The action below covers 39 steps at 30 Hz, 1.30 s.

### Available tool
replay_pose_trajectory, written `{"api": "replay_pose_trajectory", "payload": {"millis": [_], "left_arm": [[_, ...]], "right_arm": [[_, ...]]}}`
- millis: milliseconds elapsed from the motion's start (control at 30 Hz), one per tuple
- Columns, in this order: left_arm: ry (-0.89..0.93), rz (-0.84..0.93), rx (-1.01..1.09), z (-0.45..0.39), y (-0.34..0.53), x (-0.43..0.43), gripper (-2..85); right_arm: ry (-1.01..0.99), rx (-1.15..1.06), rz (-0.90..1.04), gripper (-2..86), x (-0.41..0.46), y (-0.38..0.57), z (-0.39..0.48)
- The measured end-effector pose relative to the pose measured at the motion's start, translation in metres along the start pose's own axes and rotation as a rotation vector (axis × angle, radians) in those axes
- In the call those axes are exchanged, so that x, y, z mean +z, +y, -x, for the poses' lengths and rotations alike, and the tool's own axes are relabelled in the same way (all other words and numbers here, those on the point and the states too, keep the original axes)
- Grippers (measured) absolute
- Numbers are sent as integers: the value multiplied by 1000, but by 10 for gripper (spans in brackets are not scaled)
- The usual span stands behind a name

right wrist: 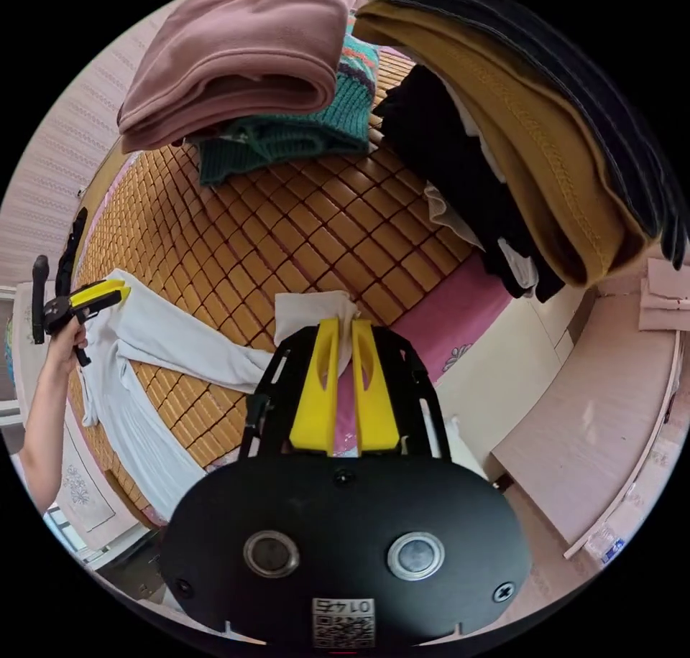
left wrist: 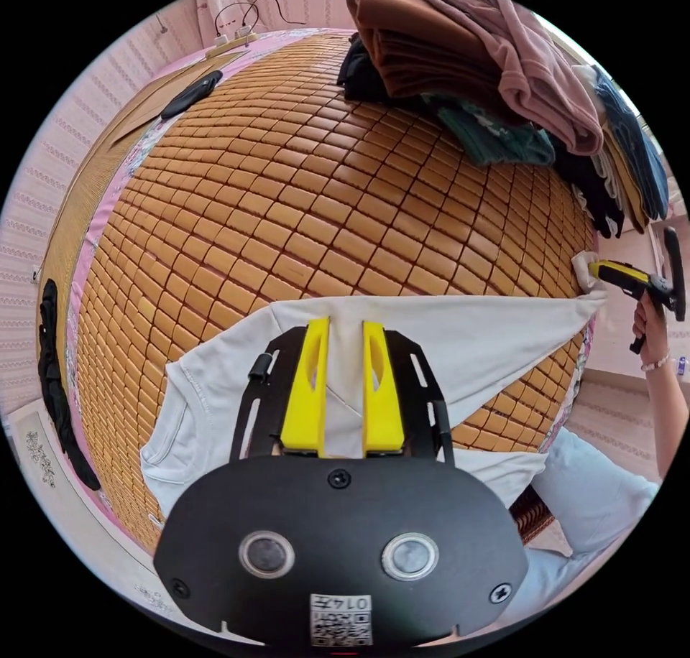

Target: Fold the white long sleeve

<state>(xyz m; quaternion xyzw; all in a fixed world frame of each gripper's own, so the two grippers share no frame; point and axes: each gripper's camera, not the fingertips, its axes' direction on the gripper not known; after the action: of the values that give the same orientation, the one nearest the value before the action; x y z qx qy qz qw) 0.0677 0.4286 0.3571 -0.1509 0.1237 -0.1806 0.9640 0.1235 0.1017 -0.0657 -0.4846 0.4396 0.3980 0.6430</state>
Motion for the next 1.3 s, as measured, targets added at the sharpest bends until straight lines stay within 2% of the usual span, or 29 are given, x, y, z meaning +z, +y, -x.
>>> {"api": "replay_pose_trajectory", "payload": {"millis": [67,167,300,400,567,700,733,900,1067,1167,1300], "left_arm": [[16,-7,14,-2,3,0,1],[-41,-74,2,1,12,-16,-8],[-1,-96,-41,14,19,-17,-10],[9,-48,-44,17,19,-4,-10],[5,-59,-23,15,22,-9,-10],[43,-58,-41,20,25,-14,-9],[52,-58,-36,22,25,-16,-9],[56,-123,-23,22,26,-38,-9],[11,-160,-12,18,12,-55,12],[1,-95,-41,19,6,-51,58],[3,-178,-66,25,23,-87,64]], "right_arm": [[-51,101,-95,22,-29,11,-18],[-120,250,-174,25,-53,32,-52],[-226,286,-107,42,-26,40,-72],[-113,297,11,53,-2,41,-68],[-13,173,-136,63,-20,27,-30],[74,106,-80,73,16,-5,-10],[42,93,-65,61,29,-8,-10],[12,112,-218,4,11,5,-10],[259,-30,-354,8,4,-21,33],[372,-73,-255,48,41,-41,47],[325,-59,-211,89,44,-46,41]]}}
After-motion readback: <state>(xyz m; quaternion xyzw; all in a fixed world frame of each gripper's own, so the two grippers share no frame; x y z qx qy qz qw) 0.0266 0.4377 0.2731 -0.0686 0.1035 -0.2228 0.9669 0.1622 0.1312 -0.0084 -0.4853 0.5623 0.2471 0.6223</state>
